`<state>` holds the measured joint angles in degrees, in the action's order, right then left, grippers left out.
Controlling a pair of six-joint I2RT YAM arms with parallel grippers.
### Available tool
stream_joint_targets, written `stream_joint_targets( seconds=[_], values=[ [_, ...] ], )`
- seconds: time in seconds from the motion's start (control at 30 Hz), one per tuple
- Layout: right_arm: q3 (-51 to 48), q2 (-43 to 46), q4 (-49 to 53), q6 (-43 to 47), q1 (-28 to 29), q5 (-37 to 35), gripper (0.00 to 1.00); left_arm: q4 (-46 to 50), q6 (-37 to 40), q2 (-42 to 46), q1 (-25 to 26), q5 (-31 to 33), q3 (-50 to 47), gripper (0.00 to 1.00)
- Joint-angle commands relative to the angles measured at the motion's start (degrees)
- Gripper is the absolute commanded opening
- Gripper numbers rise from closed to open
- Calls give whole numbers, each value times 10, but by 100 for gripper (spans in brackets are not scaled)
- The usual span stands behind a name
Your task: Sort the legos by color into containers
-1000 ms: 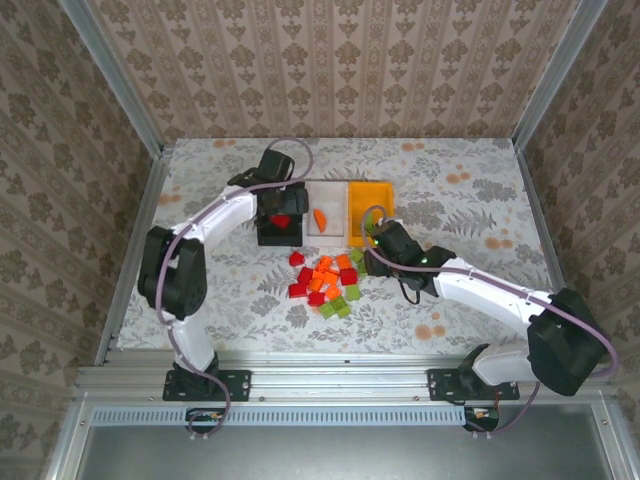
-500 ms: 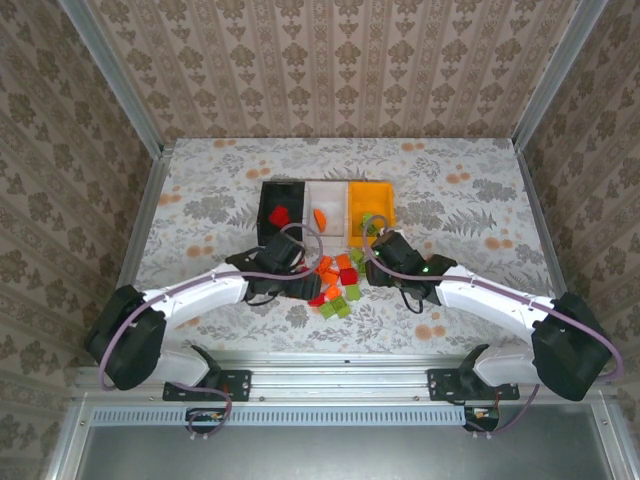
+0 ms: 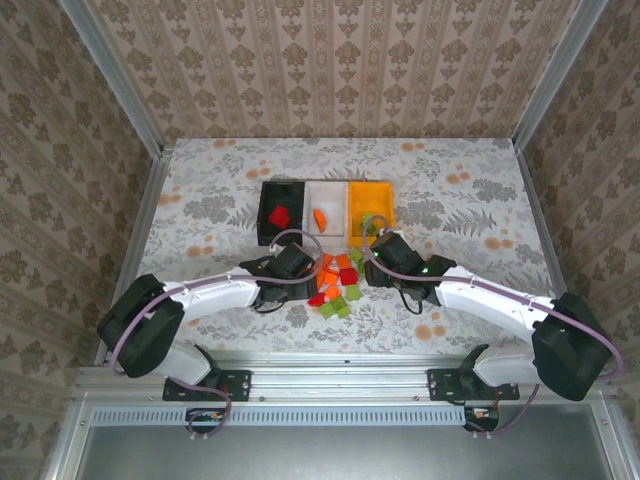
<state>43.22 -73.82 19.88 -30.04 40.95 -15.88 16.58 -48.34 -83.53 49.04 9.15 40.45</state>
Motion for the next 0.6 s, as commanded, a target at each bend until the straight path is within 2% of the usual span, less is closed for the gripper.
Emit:
stream_joint_targets(
  seconds=[0.0,0.47,0.57],
  values=[
    [-9,14,16,-2,4,-5,60,0,-17,0,-2,37,-12,72],
    [-5,6,9,-3,4,0,59,-49,-1,-33,-12,18,-39,64],
    [-4,7,11,-3,4,-1,59,-64,10,-42,-27,6,-41,57]
  ],
)
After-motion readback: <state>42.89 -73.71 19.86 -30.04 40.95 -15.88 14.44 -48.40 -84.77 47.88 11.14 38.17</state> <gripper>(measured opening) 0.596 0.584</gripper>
